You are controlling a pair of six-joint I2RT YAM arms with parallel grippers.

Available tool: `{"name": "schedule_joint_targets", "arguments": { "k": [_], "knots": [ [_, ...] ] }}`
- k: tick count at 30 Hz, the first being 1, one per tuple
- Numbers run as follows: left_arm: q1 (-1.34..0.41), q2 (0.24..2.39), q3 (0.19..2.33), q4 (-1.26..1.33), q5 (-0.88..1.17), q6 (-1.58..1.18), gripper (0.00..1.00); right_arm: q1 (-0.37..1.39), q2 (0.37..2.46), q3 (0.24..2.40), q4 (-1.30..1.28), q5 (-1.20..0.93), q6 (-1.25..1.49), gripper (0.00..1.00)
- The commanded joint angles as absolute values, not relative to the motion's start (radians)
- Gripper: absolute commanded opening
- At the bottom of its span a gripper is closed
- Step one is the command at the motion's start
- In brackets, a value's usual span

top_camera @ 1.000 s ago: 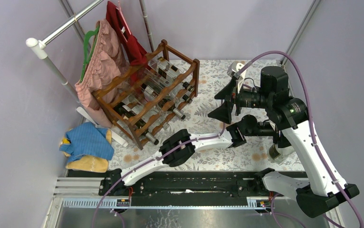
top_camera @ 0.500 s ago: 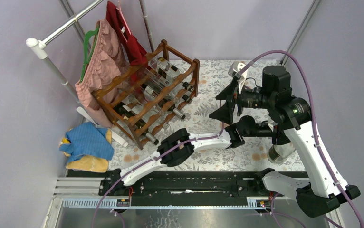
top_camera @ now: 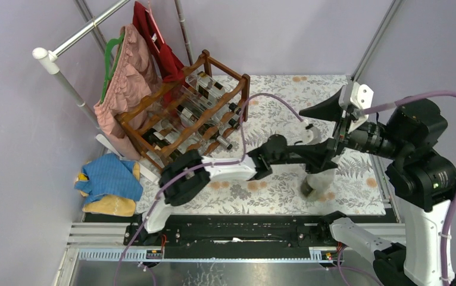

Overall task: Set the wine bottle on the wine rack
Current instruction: Place the wine bottle at the center of the board.

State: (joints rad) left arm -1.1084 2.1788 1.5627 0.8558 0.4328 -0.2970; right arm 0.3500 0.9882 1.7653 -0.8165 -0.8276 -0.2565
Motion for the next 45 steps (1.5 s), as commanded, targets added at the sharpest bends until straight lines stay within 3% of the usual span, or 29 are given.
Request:
{"name": "schedule_joint_targets", "arguments": {
  "k": [1,10,19,22,30,38,42,45],
  "knots": [
    [-1.066,1.929,1.391,1.015,0.407,-0.247,0.0,0.333,0.996,1.754,-0.837,-0.789,-0.282,1.0],
    [-0.996,1.62,1.043,0.929,0.394,-0.114,0.0,0.261,1.025,1.64,-0.768,-0.86,-0.25,1.0],
    [-0.926,1.526,0.86,0.972,0.431,-0.123,0.02,0.211,1.06,1.563,-0.725,-0.927,-0.233,1.0],
    [-0.913,1.515,0.833,0.976,0.431,-0.139,0.12,0.207,1.062,1.55,-0.72,-0.93,-0.232,1.0],
    [-0.898,1.464,0.788,0.936,0.403,-0.146,0.55,0.194,1.072,1.528,-0.716,-0.932,-0.232,1.0],
    [-0.897,1.327,0.761,0.753,0.295,-0.135,0.87,0.19,1.084,1.525,-0.738,-0.945,-0.255,1.0],
    [-0.898,1.202,0.748,0.602,0.279,-0.144,0.97,0.19,1.094,1.528,-0.769,-0.943,-0.284,1.0],
    [-0.898,1.11,0.777,0.416,0.298,-0.156,0.99,0.191,1.117,1.55,-0.827,-0.946,-0.332,1.0]
  ]
}}
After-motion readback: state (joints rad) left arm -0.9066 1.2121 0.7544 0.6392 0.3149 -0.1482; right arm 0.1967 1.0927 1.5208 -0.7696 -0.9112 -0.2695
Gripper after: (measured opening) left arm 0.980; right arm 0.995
